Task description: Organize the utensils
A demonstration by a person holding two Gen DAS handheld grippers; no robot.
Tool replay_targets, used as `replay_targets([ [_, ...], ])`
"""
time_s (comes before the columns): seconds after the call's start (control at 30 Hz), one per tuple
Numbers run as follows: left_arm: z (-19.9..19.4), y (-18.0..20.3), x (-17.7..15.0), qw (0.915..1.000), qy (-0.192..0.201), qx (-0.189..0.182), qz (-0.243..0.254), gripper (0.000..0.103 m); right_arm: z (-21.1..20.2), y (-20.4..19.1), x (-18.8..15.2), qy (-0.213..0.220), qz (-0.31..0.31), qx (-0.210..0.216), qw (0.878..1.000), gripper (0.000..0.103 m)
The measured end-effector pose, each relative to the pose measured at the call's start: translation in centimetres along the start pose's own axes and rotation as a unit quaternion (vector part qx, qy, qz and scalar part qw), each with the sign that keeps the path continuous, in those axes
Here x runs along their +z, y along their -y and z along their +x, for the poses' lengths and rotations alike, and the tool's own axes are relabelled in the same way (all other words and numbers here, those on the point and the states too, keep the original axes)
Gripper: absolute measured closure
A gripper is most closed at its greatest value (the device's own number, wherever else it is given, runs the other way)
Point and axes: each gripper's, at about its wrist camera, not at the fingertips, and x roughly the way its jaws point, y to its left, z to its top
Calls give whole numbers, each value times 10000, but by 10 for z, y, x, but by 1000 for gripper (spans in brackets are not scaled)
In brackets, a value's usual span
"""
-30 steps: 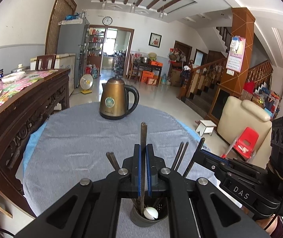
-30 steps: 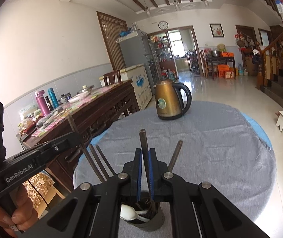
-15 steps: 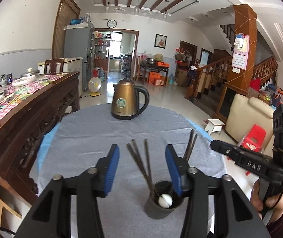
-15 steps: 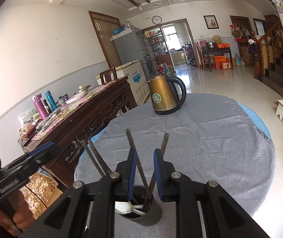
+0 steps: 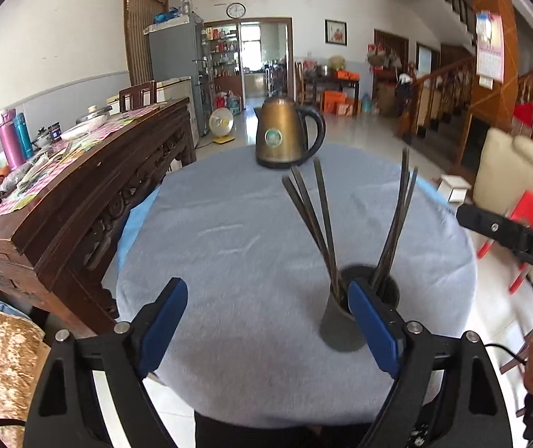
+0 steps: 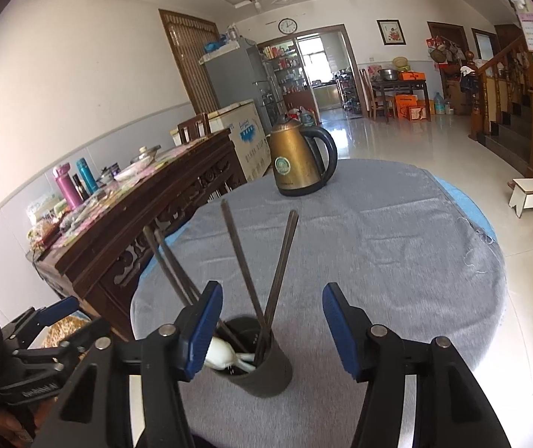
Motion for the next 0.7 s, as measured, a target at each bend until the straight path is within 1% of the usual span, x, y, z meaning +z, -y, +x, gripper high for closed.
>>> replay_targets([
  [0.13, 0, 2, -7, 9996, -115, 255, -65, 15, -6, -6, -11, -170, -48, -46, 9998, 40],
  [0.2, -3, 3, -9, 9988, -155, 464, -93, 15, -9, -7, -17, -213, -47, -86, 9997, 40],
  [0.3, -8, 2, -13, 9974, -139, 705, -85, 15, -16, -9, -26, -232, -32, -180, 9996, 40],
  [0.4, -13, -2, -14, 9966, -136, 797, -166, 15, -22, -18, -38, -189, -189, -403, 9988, 40],
  [0.5, -20, -8, -17, 9970, -87, 714, -283, 15, -24, -26, -44, -142, -227, -437, 9987, 39],
  [0.63, -25, -9, -17, 9961, 47, 846, -260, 15, -30, -37, -45, 115, -296, -589, 9978, 39],
  [0.7, -25, -9, -17, 9959, 29, 874, -232, 15, -31, -41, -45, 190, -335, -630, 9973, 36],
])
